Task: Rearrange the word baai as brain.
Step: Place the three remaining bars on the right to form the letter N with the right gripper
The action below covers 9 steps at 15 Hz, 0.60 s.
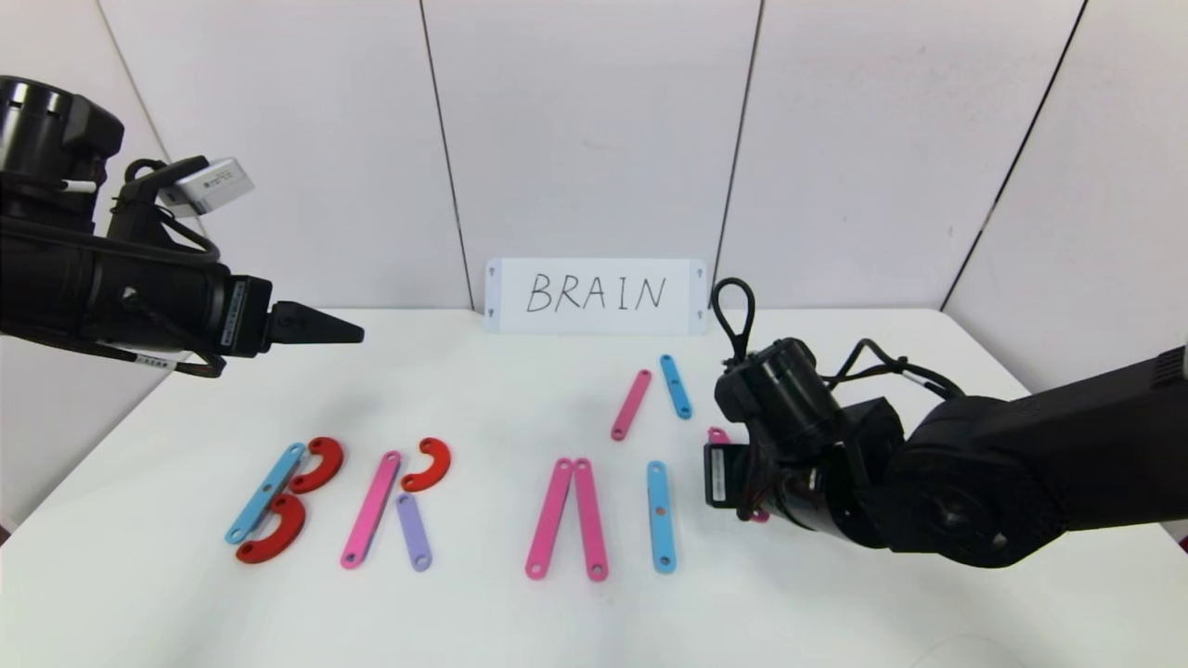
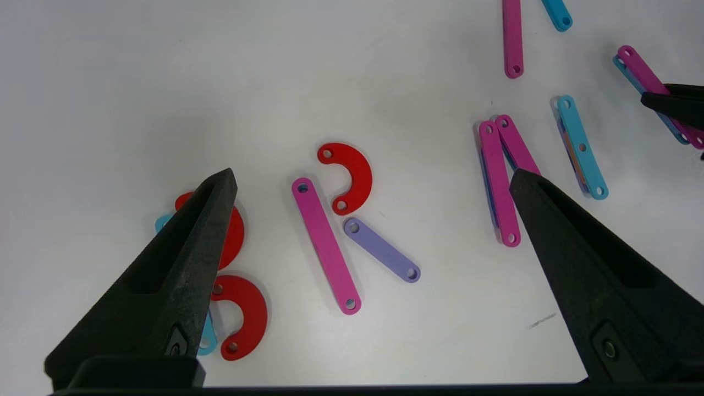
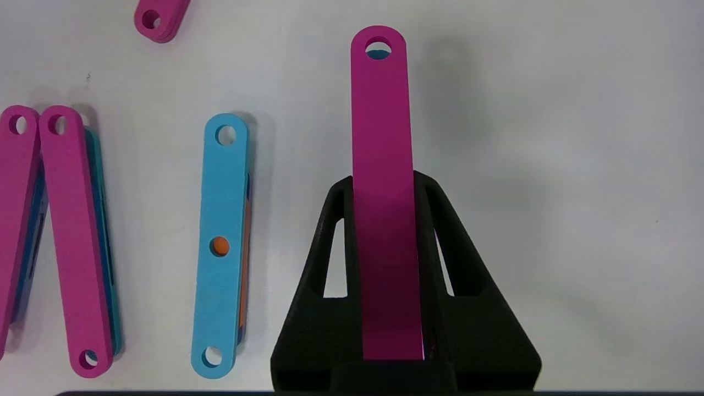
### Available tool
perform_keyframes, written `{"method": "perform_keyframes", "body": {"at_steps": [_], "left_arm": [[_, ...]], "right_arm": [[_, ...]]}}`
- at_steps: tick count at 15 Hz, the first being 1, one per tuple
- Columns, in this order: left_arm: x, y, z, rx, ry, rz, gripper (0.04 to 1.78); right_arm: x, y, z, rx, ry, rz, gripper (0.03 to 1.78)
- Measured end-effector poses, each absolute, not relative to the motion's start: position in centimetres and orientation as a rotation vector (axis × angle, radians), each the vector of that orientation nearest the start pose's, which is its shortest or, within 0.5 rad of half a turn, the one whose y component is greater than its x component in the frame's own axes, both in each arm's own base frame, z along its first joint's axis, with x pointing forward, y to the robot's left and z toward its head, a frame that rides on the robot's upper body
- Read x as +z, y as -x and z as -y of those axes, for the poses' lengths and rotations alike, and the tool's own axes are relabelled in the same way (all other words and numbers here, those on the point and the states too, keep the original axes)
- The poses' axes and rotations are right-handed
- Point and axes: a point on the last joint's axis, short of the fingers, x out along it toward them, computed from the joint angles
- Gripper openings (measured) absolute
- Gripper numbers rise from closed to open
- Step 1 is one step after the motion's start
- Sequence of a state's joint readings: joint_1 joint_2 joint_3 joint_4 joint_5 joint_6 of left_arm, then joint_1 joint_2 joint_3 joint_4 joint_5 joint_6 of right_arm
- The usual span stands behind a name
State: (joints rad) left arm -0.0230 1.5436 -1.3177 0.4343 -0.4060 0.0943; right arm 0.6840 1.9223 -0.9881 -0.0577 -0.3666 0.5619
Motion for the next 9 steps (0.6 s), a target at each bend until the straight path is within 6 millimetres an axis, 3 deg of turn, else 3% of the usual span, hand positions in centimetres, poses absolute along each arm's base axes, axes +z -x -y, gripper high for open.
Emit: {"method": "perform_keyframes", "body": {"at_steps": [9], "left_arm": [[27.2,-25.8,1.5,-0.445,0.037,-0.634,1.73]], "right_arm": [[9.0,-26.7,-20.6,0.047,-0.072,-0.849,0.30]]}}
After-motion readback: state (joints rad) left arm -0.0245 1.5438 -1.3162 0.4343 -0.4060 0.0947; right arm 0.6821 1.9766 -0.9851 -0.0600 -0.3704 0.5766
